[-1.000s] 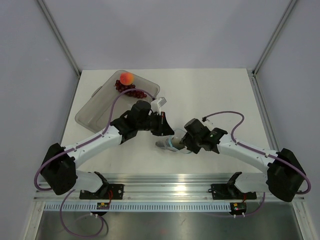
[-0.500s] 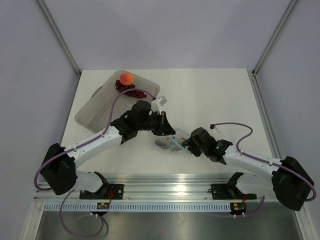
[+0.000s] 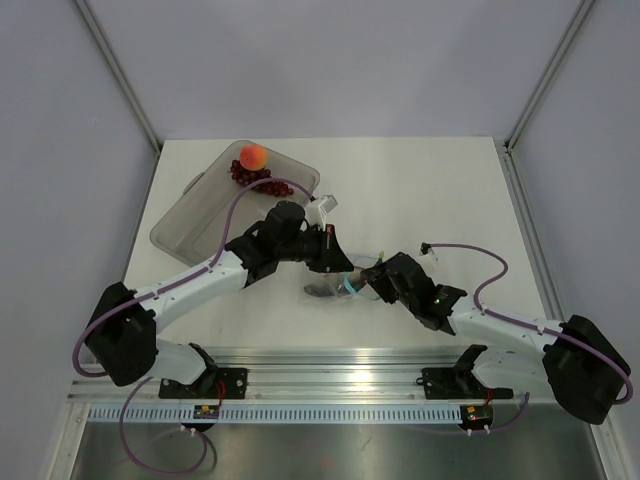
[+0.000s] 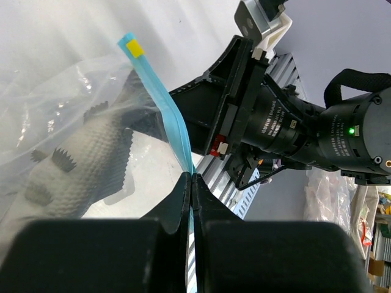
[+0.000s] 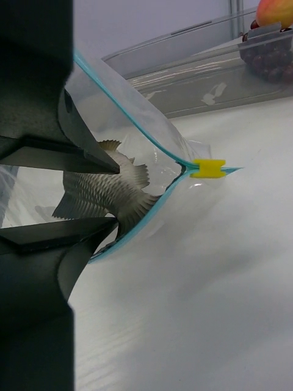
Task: Place the food in the zip-top bag and seal the zipper
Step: Adjust the zipper food storage bag at the center of the board.
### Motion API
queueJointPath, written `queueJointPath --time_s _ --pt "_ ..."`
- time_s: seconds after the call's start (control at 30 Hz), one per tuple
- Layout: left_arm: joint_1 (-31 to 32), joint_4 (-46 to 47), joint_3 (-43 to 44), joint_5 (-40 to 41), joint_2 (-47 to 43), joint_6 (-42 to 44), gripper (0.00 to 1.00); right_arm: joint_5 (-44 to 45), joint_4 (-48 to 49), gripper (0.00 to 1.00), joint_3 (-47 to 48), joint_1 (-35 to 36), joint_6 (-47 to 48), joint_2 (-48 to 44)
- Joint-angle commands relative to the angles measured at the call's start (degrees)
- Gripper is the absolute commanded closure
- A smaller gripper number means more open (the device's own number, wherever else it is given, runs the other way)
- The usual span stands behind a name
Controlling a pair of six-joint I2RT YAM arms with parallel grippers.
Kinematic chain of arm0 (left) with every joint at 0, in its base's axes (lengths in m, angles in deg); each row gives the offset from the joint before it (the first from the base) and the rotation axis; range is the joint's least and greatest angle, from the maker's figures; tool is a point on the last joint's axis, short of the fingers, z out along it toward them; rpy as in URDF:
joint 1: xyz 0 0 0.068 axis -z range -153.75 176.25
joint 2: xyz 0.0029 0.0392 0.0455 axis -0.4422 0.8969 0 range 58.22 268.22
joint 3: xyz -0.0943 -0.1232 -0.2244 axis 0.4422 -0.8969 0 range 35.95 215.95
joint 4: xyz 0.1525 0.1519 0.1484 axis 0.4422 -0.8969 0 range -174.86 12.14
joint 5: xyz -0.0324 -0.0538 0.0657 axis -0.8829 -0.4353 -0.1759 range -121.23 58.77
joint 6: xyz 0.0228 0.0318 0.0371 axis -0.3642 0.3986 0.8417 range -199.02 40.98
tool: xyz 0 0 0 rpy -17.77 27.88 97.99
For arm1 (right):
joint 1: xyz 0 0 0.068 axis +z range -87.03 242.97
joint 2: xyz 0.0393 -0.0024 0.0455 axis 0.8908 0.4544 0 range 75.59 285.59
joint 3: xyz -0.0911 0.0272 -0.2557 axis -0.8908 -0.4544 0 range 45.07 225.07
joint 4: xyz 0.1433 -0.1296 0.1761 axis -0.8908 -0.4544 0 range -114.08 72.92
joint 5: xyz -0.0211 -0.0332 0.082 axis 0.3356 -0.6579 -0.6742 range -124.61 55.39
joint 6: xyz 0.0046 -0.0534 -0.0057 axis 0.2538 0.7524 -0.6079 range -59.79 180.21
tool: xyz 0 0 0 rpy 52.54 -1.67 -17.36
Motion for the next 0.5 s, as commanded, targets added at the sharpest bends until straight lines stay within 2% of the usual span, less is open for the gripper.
queueJointPath --time_s 0.0,0.1,0.17,0.2,0.23,0.3,0.47 --pt "0.53 4.36 0.8 -2.51 0.49 -0.32 1.0 0.47 8.13 0.59 -0.33 -0.17 1.84 2.34" --pt "0.53 4.27 0.89 -2.42 0.58 -0.14 1.0 -1.11 12.77 0.59 -0.51 -0.25 3.33 4.71" --pt "0.53 4.27 0.89 -2.07 0.58 -0.06 1.0 -2.0 12.62 0.57 0.02 -0.25 3.6 5.68" --pt "0.53 4.27 0.89 -1.9 0.58 -0.05 1.0 -2.26 12.01 0.55 1.06 -0.25 3.78 6.99" --pt "0.53 4.27 0.89 -1.81 0.58 -0.05 1.0 -2.61 10.18 0.47 1.68 -0.17 3.78 7.62" --pt "0.53 4.27 0.98 -1.28 0.58 0.03 1.0 -3.57 10.33 0.41 1.6 -0.17 3.61 9.11" --pt "0.53 4.44 0.89 -0.93 0.67 0.03 1.0 -5.16 14.28 0.42 -1.56 -0.25 1.67 10.08"
